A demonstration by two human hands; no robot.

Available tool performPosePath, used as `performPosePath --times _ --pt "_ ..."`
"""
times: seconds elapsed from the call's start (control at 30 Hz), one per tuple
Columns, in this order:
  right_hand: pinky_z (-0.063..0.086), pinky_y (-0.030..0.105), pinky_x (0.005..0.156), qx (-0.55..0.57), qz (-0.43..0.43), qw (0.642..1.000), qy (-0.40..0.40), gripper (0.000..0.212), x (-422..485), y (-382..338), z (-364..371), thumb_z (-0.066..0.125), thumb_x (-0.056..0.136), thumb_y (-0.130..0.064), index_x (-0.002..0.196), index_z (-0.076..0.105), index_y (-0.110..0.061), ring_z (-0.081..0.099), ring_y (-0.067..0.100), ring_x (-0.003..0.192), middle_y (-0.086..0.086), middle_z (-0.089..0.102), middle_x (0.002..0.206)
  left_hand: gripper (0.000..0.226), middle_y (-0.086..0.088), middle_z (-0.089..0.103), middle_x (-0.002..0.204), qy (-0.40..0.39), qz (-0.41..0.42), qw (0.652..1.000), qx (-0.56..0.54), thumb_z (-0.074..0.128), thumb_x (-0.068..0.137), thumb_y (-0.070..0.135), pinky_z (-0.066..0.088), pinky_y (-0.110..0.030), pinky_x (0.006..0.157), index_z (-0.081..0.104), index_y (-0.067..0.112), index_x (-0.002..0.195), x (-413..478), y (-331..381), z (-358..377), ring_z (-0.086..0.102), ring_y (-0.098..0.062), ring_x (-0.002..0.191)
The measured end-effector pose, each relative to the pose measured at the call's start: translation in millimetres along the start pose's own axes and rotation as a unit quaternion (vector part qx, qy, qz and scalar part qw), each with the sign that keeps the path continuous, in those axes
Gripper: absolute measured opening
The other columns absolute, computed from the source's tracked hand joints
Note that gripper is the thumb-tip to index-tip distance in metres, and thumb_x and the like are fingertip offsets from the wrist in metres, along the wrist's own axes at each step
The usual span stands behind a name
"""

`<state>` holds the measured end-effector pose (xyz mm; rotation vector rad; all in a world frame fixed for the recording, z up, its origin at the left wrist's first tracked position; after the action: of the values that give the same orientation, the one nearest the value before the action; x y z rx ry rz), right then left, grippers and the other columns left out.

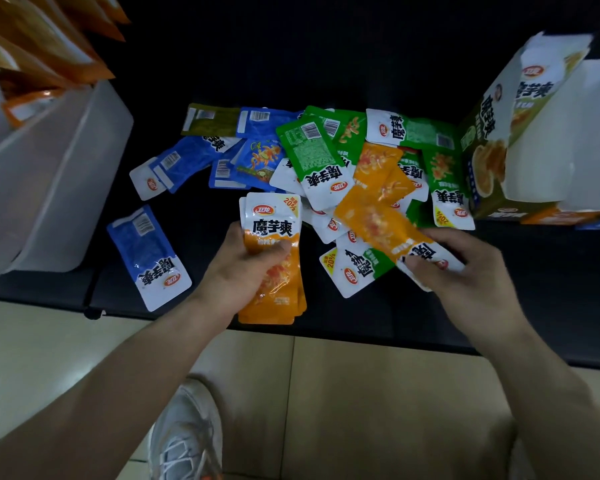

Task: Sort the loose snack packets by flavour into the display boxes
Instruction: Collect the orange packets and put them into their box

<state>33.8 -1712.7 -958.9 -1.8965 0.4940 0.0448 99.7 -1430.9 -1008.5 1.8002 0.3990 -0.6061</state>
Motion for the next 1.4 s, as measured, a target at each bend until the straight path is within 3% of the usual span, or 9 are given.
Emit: performPosePath --times 0.17,0.3,0.43,0.57,0.73,0.9,1.0,1.2,1.4 --pt "0.048 0.007 0.073 0.021 -0.005 0.982 -0.187 0.029 -9 -23 37 0.072 0.088 -0.004 0.108 0.073 -0.025 0.067 -0.005 0.094 -0.018 0.074 0.100 0.037 0.010 0.075 0.101 -0.025 0.001 0.999 -0.035 0.073 0.077 0.051 0.055 -0.051 0.092 0.056 0.050 0.110 -7 0 3 0.073 -0.018 0.094" --pt "0.045 0.003 0.077 -0.076 -0.011 0.970 -0.231 0.037 18 -35 63 0.081 0.082 -0.012 0.109 0.068 -0.032 0.058 -0.016 0.105 -0.024 0.069 0.110 0.026 0.009 0.077 0.097 -0.032 -0.006 0.996 -0.086 0.064 0.093 0.035 0.057 -0.044 0.086 0.060 0.045 0.117 -11 -1 -5 0.074 -0.015 0.088" --pt "0.046 0.019 0.091 -0.150 -0.013 0.945 -0.291 0.027 39 -47 74 0.086 0.077 -0.019 0.095 0.071 -0.032 0.054 -0.017 0.110 -0.021 0.068 0.112 0.029 0.006 0.077 0.097 -0.017 -0.010 0.996 -0.085 0.057 0.097 0.029 0.056 -0.044 0.085 0.061 0.037 0.125 -8 -2 -18 0.073 -0.020 0.094" --pt "0.038 0.026 0.099 -0.182 -0.012 0.925 -0.334 0.022 46 -58 93 0.084 0.078 -0.025 0.095 0.073 -0.034 0.052 -0.007 0.118 -0.022 0.063 0.119 0.023 0.007 0.076 0.099 -0.029 0.001 0.998 -0.054 0.054 0.098 0.029 0.054 -0.047 0.091 0.064 0.046 0.110 -3 1 -20 0.072 -0.020 0.098" --pt "0.037 0.024 0.091 -0.262 -0.013 0.879 -0.398 0.021 43 -64 111 0.081 0.083 -0.022 0.083 0.069 -0.039 0.053 -0.008 0.102 -0.034 0.056 0.101 0.024 0.007 0.076 0.093 -0.050 0.006 0.996 -0.067 0.047 0.103 0.022 0.055 -0.026 0.067 0.063 0.040 0.104 -7 6 -19 0.073 -0.009 0.080" --pt "0.046 0.024 0.079 -0.242 -0.053 0.928 -0.277 0.036 51 -70 113 0.090 0.072 -0.028 0.099 0.069 -0.036 0.058 0.008 0.106 -0.016 0.057 0.121 0.017 0.013 0.075 0.091 -0.063 0.004 0.998 -0.019 0.046 0.102 0.044 0.053 -0.035 0.080 0.060 0.049 0.112 -12 2 -14 0.073 -0.009 0.084" --pt "0.047 0.022 0.066 -0.163 -0.067 0.962 -0.209 0.049 50 -66 113 0.093 0.065 -0.025 0.102 0.060 -0.032 0.062 0.006 0.092 -0.011 0.063 0.111 0.031 0.018 0.066 0.107 -0.102 0.024 0.993 0.047 0.051 0.090 0.061 0.050 -0.035 0.084 0.050 0.054 0.121 -17 7 -8 0.065 -0.010 0.100" --pt "0.060 0.028 0.067 0.088 -0.042 0.989 -0.108 0.045 42 -52 107 0.089 0.070 -0.006 0.104 0.062 -0.015 0.073 0.016 0.084 0.007 0.073 0.096 0.056 0.016 0.071 0.115 -0.151 0.049 0.986 0.052 0.069 0.077 0.053 0.055 -0.045 0.094 0.053 0.046 0.131 -20 8 -4 0.070 -0.009 0.104" --pt "0.057 0.039 0.076 0.057 -0.090 0.991 -0.076 0.036 38 -46 127 0.089 0.065 -0.021 0.089 0.066 -0.032 0.069 0.014 0.091 -0.009 0.070 0.094 0.043 0.014 0.074 0.104 -0.130 0.021 0.991 0.006 0.075 0.072 0.041 0.057 -0.044 0.092 0.061 0.052 0.111 -12 -2 7 0.072 -0.011 0.097"
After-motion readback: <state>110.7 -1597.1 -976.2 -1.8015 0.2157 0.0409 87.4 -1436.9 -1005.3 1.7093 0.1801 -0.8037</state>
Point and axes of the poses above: each hand's wrist, its own x-axis towards the middle knuckle, its own z-axis out of the palm, y = z × x, the point moved 8 cm from there along x, towards the middle knuckle
